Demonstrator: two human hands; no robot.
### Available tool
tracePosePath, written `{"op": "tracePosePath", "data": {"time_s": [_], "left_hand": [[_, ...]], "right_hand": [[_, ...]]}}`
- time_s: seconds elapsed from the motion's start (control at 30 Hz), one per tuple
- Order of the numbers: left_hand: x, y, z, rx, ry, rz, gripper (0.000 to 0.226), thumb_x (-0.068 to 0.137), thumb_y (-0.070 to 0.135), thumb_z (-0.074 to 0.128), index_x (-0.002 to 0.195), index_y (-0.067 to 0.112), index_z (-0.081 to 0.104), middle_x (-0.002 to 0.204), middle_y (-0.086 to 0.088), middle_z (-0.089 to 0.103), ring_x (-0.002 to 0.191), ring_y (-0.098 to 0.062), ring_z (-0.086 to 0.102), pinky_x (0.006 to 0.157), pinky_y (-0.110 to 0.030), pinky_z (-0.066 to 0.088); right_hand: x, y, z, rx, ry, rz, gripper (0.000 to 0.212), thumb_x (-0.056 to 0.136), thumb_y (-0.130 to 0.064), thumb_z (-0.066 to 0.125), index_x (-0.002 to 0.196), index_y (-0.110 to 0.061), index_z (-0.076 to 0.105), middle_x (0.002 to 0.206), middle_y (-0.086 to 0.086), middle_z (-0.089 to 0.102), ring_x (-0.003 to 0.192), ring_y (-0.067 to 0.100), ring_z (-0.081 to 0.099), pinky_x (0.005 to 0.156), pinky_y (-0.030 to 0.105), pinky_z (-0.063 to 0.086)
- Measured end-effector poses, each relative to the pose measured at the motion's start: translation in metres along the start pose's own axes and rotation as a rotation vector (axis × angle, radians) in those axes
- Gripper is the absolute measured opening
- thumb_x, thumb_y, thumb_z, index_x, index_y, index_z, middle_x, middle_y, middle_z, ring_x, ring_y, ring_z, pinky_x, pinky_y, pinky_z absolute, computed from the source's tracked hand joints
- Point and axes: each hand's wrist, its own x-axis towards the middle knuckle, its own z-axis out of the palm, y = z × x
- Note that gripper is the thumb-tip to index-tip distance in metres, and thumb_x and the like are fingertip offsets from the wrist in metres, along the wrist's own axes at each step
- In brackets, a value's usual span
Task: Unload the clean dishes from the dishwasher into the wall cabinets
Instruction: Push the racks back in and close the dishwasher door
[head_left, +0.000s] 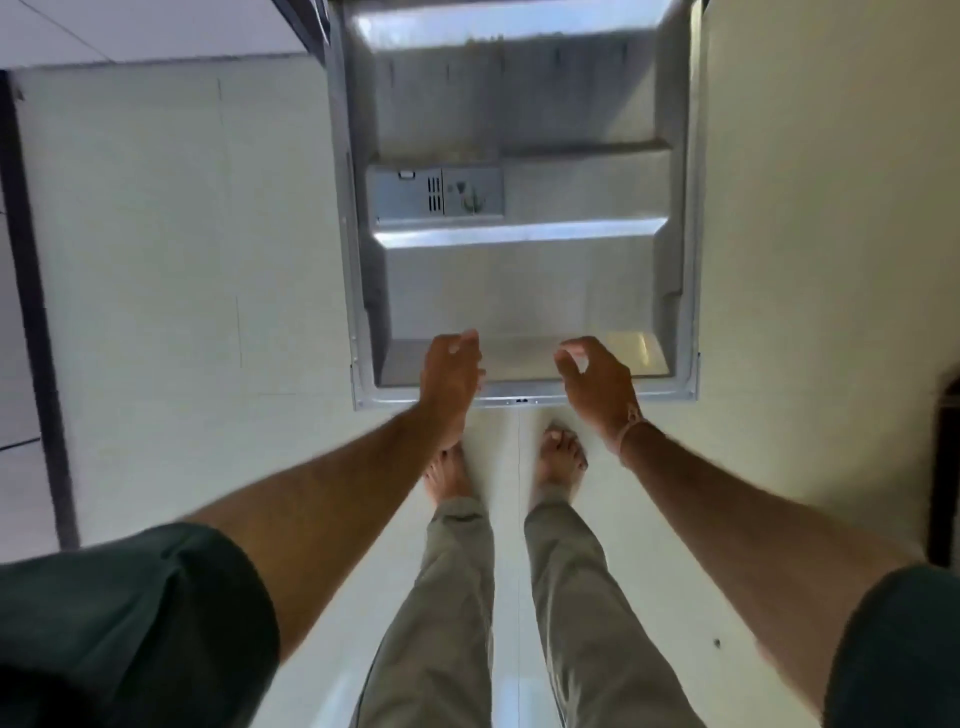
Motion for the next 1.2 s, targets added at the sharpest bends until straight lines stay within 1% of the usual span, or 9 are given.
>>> {"op": "tracePosePath", "data": {"time_s": [0.1, 0.27, 0.37, 0.5, 0.63, 0.8, 0.9, 1.03, 1.2], "left_hand": [[0.008, -0.060, 0.004, -0.109, 0.004, -0.221, 0.024, 0.102, 0.032, 0.051, 0.109, 0.010, 0.058, 0.102, -0.010, 0.065, 0.086, -0.026, 0.063, 0.073, -0.033, 0.050], [0.035, -0.135, 0.010, -0.414, -0.067, -0.461, 0.037, 0.103, 0.040, 0.045, 0.120, 0.008, 0.052, 0.119, -0.012, 0.062, 0.102, -0.031, 0.064, 0.099, -0.043, 0.049], [0.055, -0.150, 0.022, -0.570, -0.085, -0.511, 0.030, 0.102, 0.023, 0.042, 0.123, 0.004, 0.051, 0.128, -0.014, 0.058, 0.112, -0.033, 0.060, 0.110, -0.044, 0.042], [0.092, -0.161, 0.042, -0.624, -0.039, -0.514, 0.019, 0.091, 0.000, 0.038, 0.080, 0.004, 0.054, 0.100, -0.012, 0.057, 0.102, -0.031, 0.061, 0.106, -0.040, 0.045], [0.125, -0.173, 0.054, -0.729, 0.013, -0.498, 0.032, 0.081, -0.019, 0.030, 0.070, 0.004, 0.049, 0.075, -0.010, 0.051, 0.079, -0.025, 0.055, 0.106, -0.039, 0.046], [0.132, -0.182, 0.061, -0.839, -0.021, -0.445, 0.047, 0.053, -0.024, 0.025, 0.078, 0.000, 0.056, 0.081, -0.012, 0.056, 0.087, -0.025, 0.055, 0.112, -0.036, 0.039], [0.130, -0.184, 0.057, -0.828, -0.011, -0.450, 0.042, 0.068, -0.027, 0.025, 0.078, 0.000, 0.056, 0.080, -0.013, 0.055, 0.079, -0.023, 0.055, 0.110, -0.037, 0.042], [0.117, -0.174, 0.054, -0.829, 0.012, -0.465, 0.042, 0.059, -0.026, 0.027, 0.078, -0.002, 0.056, 0.080, -0.013, 0.060, 0.084, -0.027, 0.059, 0.107, -0.041, 0.046], [0.092, -0.166, 0.047, -0.805, 0.016, -0.450, 0.039, 0.075, -0.023, 0.025, 0.077, -0.001, 0.057, 0.080, -0.013, 0.057, 0.090, -0.027, 0.054, 0.108, -0.040, 0.045]], "right_hand": [[-0.007, 0.046, 0.035, 0.251, 0.007, 0.229, 0.012, 0.090, -0.039, 0.055, 0.095, -0.033, 0.063, 0.108, 0.001, 0.069, 0.092, 0.022, 0.069, 0.089, 0.047, 0.056], [0.001, 0.093, 0.078, 0.722, -0.010, 0.602, 0.027, 0.100, -0.021, 0.051, 0.121, -0.005, 0.060, 0.116, 0.015, 0.067, 0.091, 0.028, 0.068, 0.092, 0.043, 0.055], [0.015, 0.115, 0.100, 1.016, 0.029, 0.703, 0.033, 0.102, -0.022, 0.046, 0.127, -0.002, 0.054, 0.124, 0.018, 0.062, 0.103, 0.034, 0.065, 0.098, 0.045, 0.051], [0.047, 0.136, 0.119, 1.418, 0.107, 0.781, 0.055, 0.104, -0.046, 0.030, 0.136, -0.004, 0.044, 0.142, 0.021, 0.047, 0.124, 0.043, 0.052, 0.109, 0.048, 0.040], [0.075, 0.145, 0.140, 1.656, 0.159, 0.789, 0.060, 0.100, -0.051, 0.027, 0.139, -0.009, 0.045, 0.143, 0.017, 0.048, 0.130, 0.041, 0.046, 0.111, 0.052, 0.034], [0.090, 0.148, 0.160, 1.716, 0.274, 0.748, 0.038, 0.096, -0.034, 0.035, 0.115, -0.013, 0.060, 0.130, 0.016, 0.058, 0.114, 0.037, 0.057, 0.098, 0.052, 0.048], [0.086, 0.147, 0.160, 1.677, 0.255, 0.759, 0.031, 0.095, -0.030, 0.036, 0.104, -0.012, 0.060, 0.121, 0.016, 0.059, 0.105, 0.036, 0.057, 0.098, 0.048, 0.048], [0.074, 0.139, 0.152, 1.658, 0.234, 0.751, 0.028, 0.096, -0.028, 0.038, 0.100, -0.011, 0.059, 0.120, 0.016, 0.058, 0.105, 0.035, 0.057, 0.099, 0.048, 0.048], [0.048, 0.124, 0.136, 1.652, 0.204, 0.727, 0.031, 0.095, -0.029, 0.042, 0.109, -0.008, 0.060, 0.121, 0.017, 0.061, 0.114, 0.036, 0.060, 0.103, 0.051, 0.045]]}}
